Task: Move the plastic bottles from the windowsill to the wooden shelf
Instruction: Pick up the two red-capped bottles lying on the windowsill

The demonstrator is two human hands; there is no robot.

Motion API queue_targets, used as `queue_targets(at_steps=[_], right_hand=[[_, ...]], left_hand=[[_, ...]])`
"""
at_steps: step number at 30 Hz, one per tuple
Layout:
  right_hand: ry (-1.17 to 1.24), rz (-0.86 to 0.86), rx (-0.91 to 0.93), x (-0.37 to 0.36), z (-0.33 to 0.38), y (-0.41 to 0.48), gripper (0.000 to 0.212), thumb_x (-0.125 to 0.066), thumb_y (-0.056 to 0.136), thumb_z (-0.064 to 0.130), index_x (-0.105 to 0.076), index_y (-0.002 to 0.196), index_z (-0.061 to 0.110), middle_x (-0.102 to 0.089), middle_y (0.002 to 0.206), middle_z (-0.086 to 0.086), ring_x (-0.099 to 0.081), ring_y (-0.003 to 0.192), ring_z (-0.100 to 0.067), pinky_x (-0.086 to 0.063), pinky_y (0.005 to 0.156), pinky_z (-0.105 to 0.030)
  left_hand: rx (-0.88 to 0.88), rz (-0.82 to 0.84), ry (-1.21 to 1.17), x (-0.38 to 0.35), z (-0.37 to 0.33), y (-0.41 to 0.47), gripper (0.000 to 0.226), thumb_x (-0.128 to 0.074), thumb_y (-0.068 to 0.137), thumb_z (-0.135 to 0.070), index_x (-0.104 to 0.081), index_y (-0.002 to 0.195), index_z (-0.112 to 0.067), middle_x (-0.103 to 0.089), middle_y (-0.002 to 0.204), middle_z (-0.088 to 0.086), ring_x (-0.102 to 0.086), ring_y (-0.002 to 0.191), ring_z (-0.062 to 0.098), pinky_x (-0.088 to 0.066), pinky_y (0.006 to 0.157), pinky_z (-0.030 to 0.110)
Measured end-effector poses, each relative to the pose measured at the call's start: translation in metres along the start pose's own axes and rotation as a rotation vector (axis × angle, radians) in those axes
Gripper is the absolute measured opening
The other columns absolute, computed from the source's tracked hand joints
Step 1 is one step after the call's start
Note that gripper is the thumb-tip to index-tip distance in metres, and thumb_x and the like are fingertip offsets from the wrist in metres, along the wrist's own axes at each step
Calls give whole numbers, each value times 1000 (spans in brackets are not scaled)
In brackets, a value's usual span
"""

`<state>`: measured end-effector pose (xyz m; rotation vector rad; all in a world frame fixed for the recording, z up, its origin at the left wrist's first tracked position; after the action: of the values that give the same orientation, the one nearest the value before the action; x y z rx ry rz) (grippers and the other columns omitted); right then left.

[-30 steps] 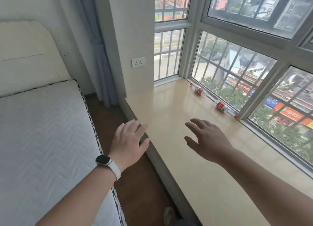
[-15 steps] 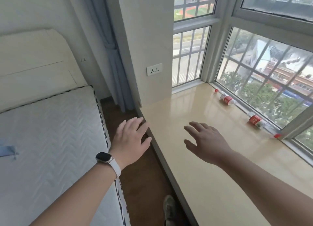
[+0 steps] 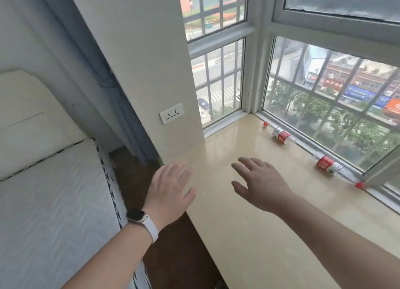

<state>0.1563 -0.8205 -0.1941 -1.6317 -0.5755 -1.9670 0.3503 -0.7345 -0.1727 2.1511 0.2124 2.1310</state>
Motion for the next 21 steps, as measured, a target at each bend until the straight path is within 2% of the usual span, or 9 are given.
queue_targets(at_steps=[6,11,14,16,20,21], right_hand=[[14,3,-142,-3,-47,-6,55,-34,88,55,-57,127,23,-59,133,-3,-56,118,-29,-46,94,-39],[22,31,-265,-6,-79,-14,63,-25,87,58,-52,133,25,-52,142,-2,-49,128,-28,-39,101,-39],[5,32,-345,-3,-99,-19,66,-22,87,59,-48,137,26,-47,147,-2,-44,132,-27,-36,104,-39],[-19,28,-406,1,-113,-20,63,-24,90,58,-44,141,27,-42,150,-1,-39,135,-25,-31,107,-37],[-31,12,-536,9,-132,-13,56,-34,97,55,-36,147,28,-33,156,1,-29,141,-23,-23,111,-35],[-33,13,-563,10,-133,-9,56,-36,98,54,-35,147,29,-31,157,1,-28,142,-22,-21,112,-35]], left_hand=[[-120,47,-18,-15,-29,54,54,-40,88,-51,-61,130,-23,-60,136,5,-57,124,30,-40,106,50],[-234,34,-67,-30,-50,97,54,-41,89,-52,-57,132,-25,-56,139,5,-52,127,29,-29,110,46],[-314,17,-100,-37,-65,127,53,-43,87,-52,-59,130,-26,-58,137,4,-51,125,27,-38,104,49],[-389,-20,-121,-37,-76,149,53,-44,86,-51,-62,128,-24,-60,134,4,-48,123,24,-41,101,49],[-525,-31,-192,-48,-87,194,53,-45,86,-50,-63,127,-22,-60,133,6,-52,125,28,-30,106,46],[-555,-24,-205,-53,-88,205,53,-45,86,-50,-63,127,-22,-60,133,6,-53,126,29,-31,107,48]])
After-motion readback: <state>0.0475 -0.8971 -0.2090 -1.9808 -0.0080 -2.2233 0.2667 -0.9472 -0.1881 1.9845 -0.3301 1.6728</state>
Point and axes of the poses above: each hand's wrist, its own y-axis towards the middle knuckle, its own x-axis out of the back of the hand, z = x × y, the point moved 9 cm from there along y, towards the middle knuckle
